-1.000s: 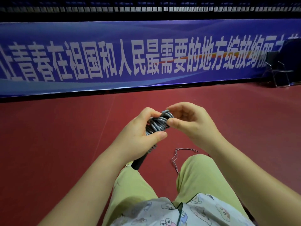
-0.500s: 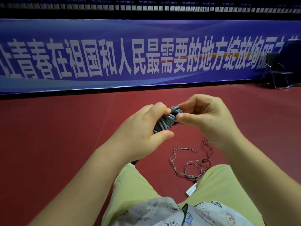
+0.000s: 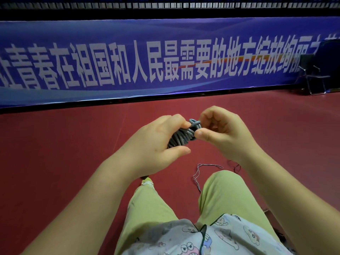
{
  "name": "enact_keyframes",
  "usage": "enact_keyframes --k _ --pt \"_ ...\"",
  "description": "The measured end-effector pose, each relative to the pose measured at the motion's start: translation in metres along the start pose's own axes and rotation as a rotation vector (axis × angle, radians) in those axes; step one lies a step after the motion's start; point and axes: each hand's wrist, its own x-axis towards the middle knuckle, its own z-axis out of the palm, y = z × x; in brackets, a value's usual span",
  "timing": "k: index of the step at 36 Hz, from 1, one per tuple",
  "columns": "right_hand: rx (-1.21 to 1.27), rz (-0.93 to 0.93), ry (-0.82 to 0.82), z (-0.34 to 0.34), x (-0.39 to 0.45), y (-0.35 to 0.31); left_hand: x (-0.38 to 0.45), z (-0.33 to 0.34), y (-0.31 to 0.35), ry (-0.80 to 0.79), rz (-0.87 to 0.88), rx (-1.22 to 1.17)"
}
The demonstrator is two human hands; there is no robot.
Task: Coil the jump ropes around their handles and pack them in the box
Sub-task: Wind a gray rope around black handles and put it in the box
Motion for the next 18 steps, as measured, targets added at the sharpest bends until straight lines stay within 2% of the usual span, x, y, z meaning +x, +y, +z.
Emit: enact_keyframes --k 3,5,8,10,18 --pt "0.005 -0.02 0.023 0.0 0.002 0.002 0.001 -0.001 0.002 0.004 -0.001 -0.041" --pt "0.068 0.031 -0.027 -0.003 0.004 0.003 0.002 0.0 0.003 -0.021 0.006 -0.013" --pt "0.396 0.237 -0.272 -0.017 0.009 0.011 0.004 0.007 0.005 -0.084 0.008 0.01" --pt "0.467 0.351 -0.394 -0.027 0.013 0.014 0.004 0.012 0.007 -0.117 -0.005 -0.009" --pt "0.302 0.447 -0.488 -0.043 0.018 0.009 0.003 0.022 0.01 -0.139 -0.071 -0.089"
